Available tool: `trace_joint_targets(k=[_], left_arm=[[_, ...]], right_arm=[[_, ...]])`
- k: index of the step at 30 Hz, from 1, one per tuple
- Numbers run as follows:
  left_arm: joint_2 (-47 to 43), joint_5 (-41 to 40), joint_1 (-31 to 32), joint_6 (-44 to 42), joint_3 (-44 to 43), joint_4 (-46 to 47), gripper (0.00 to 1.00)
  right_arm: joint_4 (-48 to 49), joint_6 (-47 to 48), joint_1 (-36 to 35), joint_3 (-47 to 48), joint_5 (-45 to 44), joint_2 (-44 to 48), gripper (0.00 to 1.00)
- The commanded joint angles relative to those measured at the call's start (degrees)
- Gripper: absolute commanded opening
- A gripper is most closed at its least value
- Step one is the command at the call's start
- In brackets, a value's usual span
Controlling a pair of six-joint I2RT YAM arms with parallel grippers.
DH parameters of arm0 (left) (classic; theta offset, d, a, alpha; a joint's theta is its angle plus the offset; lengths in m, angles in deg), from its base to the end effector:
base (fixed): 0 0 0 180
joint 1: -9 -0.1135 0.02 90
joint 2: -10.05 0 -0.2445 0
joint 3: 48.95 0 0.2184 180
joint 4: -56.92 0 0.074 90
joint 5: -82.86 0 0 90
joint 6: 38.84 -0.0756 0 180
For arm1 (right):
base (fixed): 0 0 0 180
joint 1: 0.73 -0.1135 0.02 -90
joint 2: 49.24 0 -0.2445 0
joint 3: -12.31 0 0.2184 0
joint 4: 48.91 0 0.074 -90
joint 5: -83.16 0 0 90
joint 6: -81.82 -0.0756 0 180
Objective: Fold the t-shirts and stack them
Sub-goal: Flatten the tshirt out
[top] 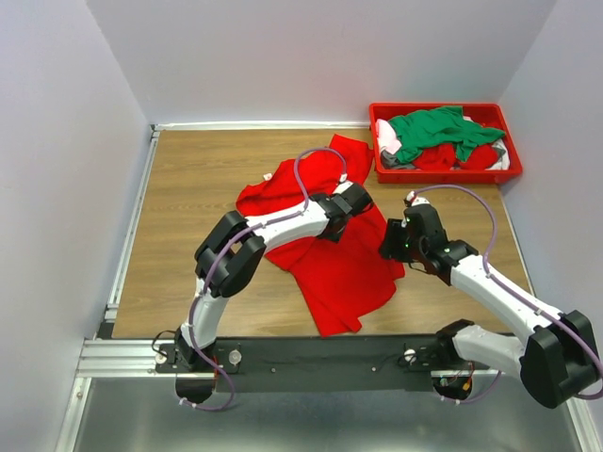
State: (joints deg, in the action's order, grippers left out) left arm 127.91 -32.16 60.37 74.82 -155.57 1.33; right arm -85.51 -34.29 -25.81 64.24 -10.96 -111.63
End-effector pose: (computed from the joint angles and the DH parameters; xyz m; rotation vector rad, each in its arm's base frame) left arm 0.2775 -0.2961 0.1561 0.4996 2.5116 0.1309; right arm 0.2045 0.0897 0.1811 0.0559 2.4152 0.3321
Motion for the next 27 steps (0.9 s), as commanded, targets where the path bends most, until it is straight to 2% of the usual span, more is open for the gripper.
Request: trace_joint_targets(k=[1,8,27], left_arm=[[2.0,-4.6,-0.8,1.0,-2.2,0.0,0.54],[0.9,2.2,-3.0,0.9,-0.7,5.8,0.51],[4.0,4.5,-4.2,1.7,0.7,7.3,0.46]], right_arm=[[0.4,-0.7,-0.1,-1.1,-1.8,1.1,0.59],[0.7,-0.9,-0.1,-1.5,-1.9,1.3,0.59],[1.6,-1.0,-0.1,-2.6,-1.6,0.0,0.59]])
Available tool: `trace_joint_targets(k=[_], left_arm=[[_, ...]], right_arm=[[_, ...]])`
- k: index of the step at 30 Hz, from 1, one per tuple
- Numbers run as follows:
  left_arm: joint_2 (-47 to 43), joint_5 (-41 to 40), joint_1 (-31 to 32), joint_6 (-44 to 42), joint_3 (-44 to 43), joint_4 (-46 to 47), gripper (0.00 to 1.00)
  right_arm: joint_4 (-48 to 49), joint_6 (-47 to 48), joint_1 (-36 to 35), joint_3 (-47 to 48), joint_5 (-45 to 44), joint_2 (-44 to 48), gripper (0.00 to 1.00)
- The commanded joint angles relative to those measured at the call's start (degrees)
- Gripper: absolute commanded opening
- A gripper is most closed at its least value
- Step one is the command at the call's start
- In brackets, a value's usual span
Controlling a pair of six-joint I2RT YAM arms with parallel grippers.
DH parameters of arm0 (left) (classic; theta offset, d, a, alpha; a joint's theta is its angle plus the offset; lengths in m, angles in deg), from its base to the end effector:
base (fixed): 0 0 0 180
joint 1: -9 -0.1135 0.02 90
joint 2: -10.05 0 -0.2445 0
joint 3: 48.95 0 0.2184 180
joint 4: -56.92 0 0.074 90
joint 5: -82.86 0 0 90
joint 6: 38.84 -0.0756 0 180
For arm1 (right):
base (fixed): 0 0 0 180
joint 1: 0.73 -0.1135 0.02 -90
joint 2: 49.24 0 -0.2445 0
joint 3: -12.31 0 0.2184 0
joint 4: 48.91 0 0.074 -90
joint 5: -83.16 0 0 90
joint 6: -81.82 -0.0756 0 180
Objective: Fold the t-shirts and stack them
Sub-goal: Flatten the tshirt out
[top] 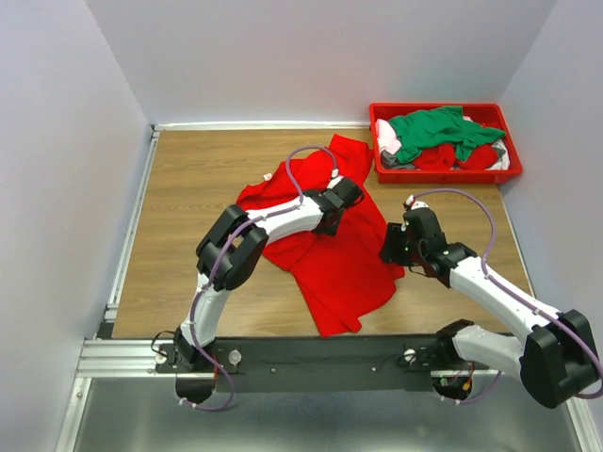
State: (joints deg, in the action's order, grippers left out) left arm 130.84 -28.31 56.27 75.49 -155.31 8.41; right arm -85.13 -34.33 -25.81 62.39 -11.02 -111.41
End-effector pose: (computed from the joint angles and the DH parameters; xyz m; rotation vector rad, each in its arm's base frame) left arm 0.3067 -0.2918 0.1404 0.3944 2.5202 0.0275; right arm 0.2005 0.0877 0.1724 0.0566 2.4359 0.3209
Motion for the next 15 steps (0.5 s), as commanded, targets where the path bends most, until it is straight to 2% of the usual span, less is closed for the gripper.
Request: trace_joint_targets(k=[1,10,15], left_arm=[[1.2,0.7,-0.1,1.1,0.6,0.3,0.46],[0.6,-0.5,-0.1,1.2,1.1,-0.8,0.35],[0.4,-2.8,0.0,1.9,1.3,-2.2,0.35]], right_arm=[[1.2,-1.0,-0.1,-0.7,-1.4,-0.3,0.59],[1.6,-0.8,-0.1,-0.8,-1.4,-0.2,0.6],[1.6,-0.8,-0.1,-0.9,-1.1,-0.3,0.6]])
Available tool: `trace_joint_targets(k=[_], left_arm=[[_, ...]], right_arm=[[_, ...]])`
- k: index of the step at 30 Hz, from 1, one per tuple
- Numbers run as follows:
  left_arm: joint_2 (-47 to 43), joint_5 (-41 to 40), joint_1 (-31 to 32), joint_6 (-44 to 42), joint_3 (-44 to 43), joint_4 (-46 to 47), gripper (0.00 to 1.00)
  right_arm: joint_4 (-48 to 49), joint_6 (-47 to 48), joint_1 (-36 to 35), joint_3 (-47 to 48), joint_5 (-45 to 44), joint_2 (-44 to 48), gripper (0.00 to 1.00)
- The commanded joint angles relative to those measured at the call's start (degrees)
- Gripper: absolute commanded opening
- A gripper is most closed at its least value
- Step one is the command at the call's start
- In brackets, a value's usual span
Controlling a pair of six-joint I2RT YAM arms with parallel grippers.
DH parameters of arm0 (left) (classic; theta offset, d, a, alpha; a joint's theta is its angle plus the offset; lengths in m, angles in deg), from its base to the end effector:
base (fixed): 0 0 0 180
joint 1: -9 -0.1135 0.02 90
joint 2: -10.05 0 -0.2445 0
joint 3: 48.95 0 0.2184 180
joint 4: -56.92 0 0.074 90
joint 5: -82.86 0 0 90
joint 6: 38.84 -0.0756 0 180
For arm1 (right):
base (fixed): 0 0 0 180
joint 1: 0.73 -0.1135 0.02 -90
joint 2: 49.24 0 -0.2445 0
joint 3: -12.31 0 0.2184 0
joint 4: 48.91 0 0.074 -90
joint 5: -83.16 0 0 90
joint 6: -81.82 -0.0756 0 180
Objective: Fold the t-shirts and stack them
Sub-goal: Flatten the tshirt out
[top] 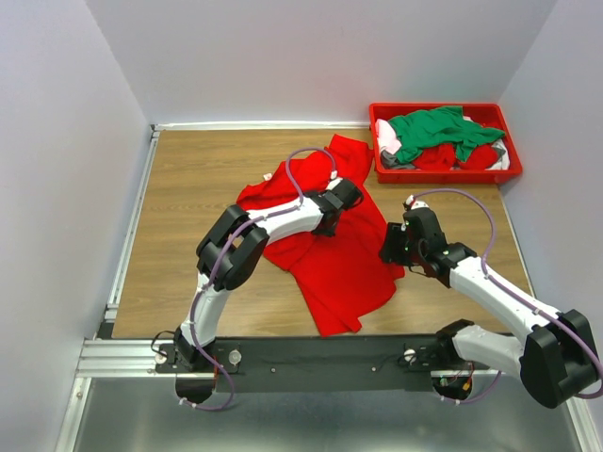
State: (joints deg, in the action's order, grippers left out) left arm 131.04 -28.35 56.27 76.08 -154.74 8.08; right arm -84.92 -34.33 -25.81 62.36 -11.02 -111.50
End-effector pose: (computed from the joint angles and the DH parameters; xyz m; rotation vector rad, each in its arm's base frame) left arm 0.3050 -0.2899 0.1359 0.3882 2.5357 0.0397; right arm 0.2009 0.0879 0.1723 0.0566 2.4344 0.3216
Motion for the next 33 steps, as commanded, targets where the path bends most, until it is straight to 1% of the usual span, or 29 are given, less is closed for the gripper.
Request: trace_joint_targets(k=[1,5,11,14,15,21,28,33], left_arm=[[0.2,-2.8,0.0,1.4,0.7,-1.8,0.37],[0.6,-5.1,0.1,1.5,0.5,-3.2,0.38],[0.9,-4.9,0.1,1.2,0.3,-2.6,0.37],[0.5,-5.4,0.1,1.2,-0.3,-2.8,0.26],[-0.2,-5.8,0.1,1.2,-0.4,-2.7,0.25],[-3.5,-6.5,-0.3,1.0,-0.8,-3.0,0.25],[-4.4,-7.2,-1.2,1.1,0.3,-3.4,0.25],[-4.9,-5.9,-1.5,1.1,1.3,-2.1,0.25]], right_arm=[[1.4,-0.7,-0.1,-0.9,-1.1,-0.2,0.6],[1.9,-0.7,-0.1,-1.0,-0.7,-0.5,0.6],[2.0,-0.8,-0.1,-1.1,-0.5,-0.5,0.6],[2.0,-0.8,-0.1,-1.2,-0.6,-0.5,0.6],[2.1,-0.8,-0.1,-1.1,-0.6,-0.5,0.6],[2.1,-0.7,-0.1,-1.2,-0.7,-0.6,0.6],[2.2,-0.9,-0.1,-1.5,-0.6,-0.1,0.6],[2.3,-1.0,-0.1,-1.4,-0.3,-0.6,0.6]])
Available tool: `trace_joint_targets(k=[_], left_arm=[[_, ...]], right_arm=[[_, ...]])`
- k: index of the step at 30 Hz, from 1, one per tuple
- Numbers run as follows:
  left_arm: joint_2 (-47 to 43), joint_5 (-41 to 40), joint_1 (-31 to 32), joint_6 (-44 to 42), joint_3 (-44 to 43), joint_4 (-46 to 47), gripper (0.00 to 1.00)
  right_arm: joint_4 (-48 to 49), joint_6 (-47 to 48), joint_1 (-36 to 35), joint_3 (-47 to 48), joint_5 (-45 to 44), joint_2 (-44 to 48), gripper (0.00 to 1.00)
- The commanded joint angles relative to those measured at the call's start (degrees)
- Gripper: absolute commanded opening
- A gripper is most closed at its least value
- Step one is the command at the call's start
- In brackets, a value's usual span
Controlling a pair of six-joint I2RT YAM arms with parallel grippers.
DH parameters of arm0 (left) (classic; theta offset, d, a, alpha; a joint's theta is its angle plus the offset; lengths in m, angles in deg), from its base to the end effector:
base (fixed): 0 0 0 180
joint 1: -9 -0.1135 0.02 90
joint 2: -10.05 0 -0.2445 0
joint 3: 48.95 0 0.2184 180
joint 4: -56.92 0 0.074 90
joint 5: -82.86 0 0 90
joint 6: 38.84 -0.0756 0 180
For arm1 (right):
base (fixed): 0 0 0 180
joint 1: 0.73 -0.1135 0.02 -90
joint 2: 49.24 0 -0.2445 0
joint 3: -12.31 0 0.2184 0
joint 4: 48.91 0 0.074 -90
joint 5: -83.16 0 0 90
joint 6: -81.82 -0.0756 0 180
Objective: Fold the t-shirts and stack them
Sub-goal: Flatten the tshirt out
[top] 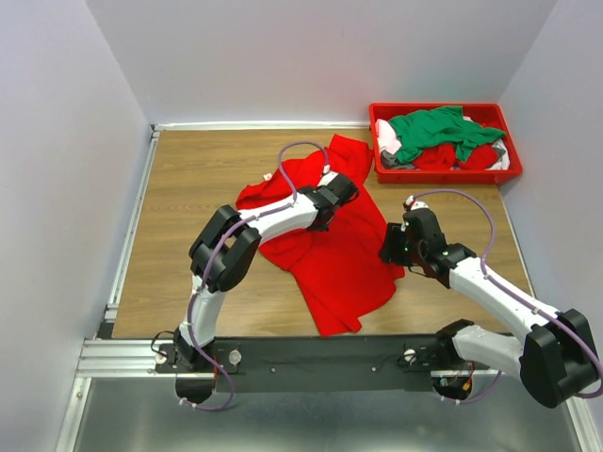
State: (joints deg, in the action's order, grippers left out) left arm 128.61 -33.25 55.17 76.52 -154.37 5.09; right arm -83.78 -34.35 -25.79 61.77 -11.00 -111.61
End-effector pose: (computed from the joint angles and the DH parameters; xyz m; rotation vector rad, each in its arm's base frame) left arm 0.3077 -0.2724 0.1500 0.3281 2.5062 0.1475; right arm 0.2015 0.0882 0.1707 0.0575 2.4271 0.3257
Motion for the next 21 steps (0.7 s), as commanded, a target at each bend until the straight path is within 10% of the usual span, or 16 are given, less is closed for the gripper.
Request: trace_joint_targets(k=[1,21], left_arm=[[-2.4,-0.6,-0.4,0.7,1.0,1.1,0.25],[-0.4,5.3,0.1,2.0,2.3,3.4,0.29]], right_arm=[[1.2,-1.1,-0.2,-0.8,-0.3,-0.6,0.6],[1.6,-1.1,-0.2,-1.0,0.2,-1.0,0.6]])
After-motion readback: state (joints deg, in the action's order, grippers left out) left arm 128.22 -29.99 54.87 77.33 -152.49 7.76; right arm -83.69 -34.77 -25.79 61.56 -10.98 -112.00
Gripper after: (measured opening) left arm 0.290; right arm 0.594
